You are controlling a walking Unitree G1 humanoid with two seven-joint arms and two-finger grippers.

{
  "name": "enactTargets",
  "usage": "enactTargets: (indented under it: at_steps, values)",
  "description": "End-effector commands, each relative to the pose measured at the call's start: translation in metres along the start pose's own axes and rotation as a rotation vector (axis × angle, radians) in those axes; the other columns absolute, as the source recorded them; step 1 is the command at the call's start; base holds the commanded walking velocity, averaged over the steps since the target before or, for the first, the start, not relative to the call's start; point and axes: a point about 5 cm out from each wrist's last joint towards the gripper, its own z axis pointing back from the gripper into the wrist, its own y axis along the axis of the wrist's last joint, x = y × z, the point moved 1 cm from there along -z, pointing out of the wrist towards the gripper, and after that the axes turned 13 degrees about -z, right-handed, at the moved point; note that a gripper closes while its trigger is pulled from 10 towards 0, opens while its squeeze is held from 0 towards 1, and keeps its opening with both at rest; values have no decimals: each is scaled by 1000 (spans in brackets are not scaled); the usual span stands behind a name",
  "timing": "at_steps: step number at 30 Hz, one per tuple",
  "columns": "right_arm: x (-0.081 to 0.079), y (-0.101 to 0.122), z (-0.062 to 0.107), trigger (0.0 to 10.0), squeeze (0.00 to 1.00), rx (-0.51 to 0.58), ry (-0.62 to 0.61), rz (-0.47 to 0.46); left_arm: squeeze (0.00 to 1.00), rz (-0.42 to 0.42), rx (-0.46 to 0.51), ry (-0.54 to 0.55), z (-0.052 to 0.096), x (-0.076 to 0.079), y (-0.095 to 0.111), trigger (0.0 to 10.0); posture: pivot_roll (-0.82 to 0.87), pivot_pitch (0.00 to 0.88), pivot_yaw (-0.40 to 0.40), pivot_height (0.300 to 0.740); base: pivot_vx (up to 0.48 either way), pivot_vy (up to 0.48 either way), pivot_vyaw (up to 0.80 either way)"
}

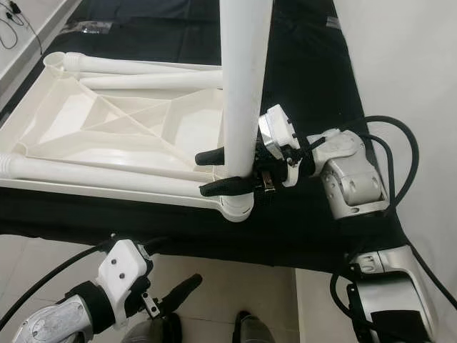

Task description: Building children table

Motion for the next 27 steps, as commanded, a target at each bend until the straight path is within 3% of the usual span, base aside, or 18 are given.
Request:
enactTargets:
  at_steps: [1,13,22,27]
  values:
    - [-3,-21,-6,10000,0,-63,43,-92,0,22,-22,-11,1,3,-5,10000,75,297,16,740,0,0,0]
    - [4,-33,-13,10000,0,-92,-36,-171,0,24,-20,-12,1,4,-5,10000,71,292,14,740,0,0,0]
    - [11,-37,-16,10000,0,-53,-120,-208,0,26,-19,-12,0,5,-5,10000,68,285,12,740,0,0,0]
    - [16,-45,-13,10000,0,-55,-223,-236,0,25,-19,-14,0,6,-6,10000,66,282,14,740,0,0,0]
